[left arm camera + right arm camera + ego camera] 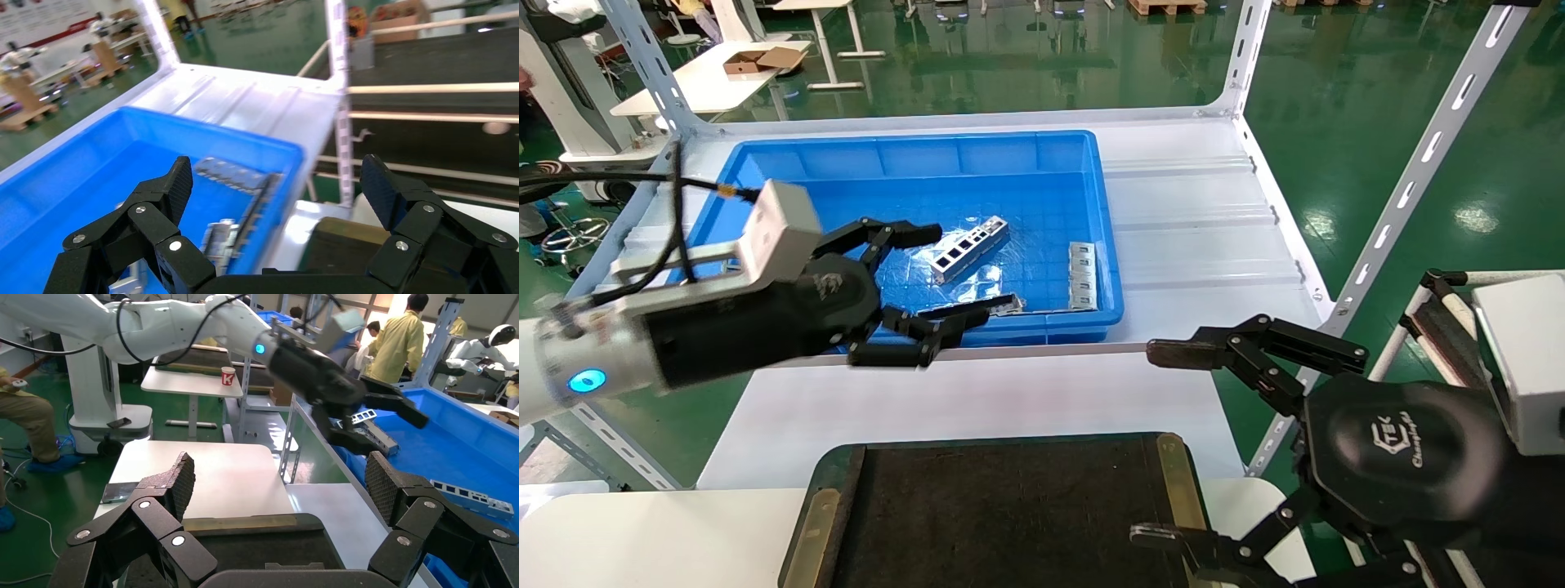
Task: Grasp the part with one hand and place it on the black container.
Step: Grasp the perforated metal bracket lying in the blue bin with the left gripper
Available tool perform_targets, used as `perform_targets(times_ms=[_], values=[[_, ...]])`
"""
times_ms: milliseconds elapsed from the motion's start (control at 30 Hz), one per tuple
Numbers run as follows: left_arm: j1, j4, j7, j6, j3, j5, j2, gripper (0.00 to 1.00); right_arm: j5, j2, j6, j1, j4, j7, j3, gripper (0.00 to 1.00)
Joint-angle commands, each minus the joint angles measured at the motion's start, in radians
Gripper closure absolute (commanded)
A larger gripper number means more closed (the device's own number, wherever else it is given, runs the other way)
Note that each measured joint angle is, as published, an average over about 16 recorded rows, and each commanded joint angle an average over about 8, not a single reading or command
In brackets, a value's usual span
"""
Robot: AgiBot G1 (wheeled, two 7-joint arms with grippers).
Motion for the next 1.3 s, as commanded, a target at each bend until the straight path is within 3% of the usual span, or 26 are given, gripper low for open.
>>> perform_targets(times_ms=[33, 533, 1167, 1200, 1300], values=[[-0.019, 0.030, 0.003, -0.028, 0.011, 0.027, 0.025, 0.00, 0.000, 0.000, 0.000, 0.000, 0.000, 0.000, 0.000, 0.00], [-0.166, 0.363, 0.091, -0.213, 0.066, 0.169, 0.217, 0.00, 0.000, 0.000, 0.000, 0.000, 0.000, 0.000, 0.000, 0.00], [-0.322, 0.789, 0.254, -0.373, 0.076, 0.219, 0.404, 0.01, 0.000, 0.000, 0.000, 0.000, 0.000, 0.000, -0.001, 0.00], [-0.327, 0.805, 0.261, -0.377, 0.076, 0.219, 0.411, 0.08, 0.000, 0.000, 0.000, 0.000, 0.000, 0.000, -0.001, 0.05], [-0.340, 0.848, 0.280, -0.389, 0.073, 0.216, 0.429, 0.46, 0.000, 0.000, 0.000, 0.000, 0.000, 0.000, -0.001, 0.42]])
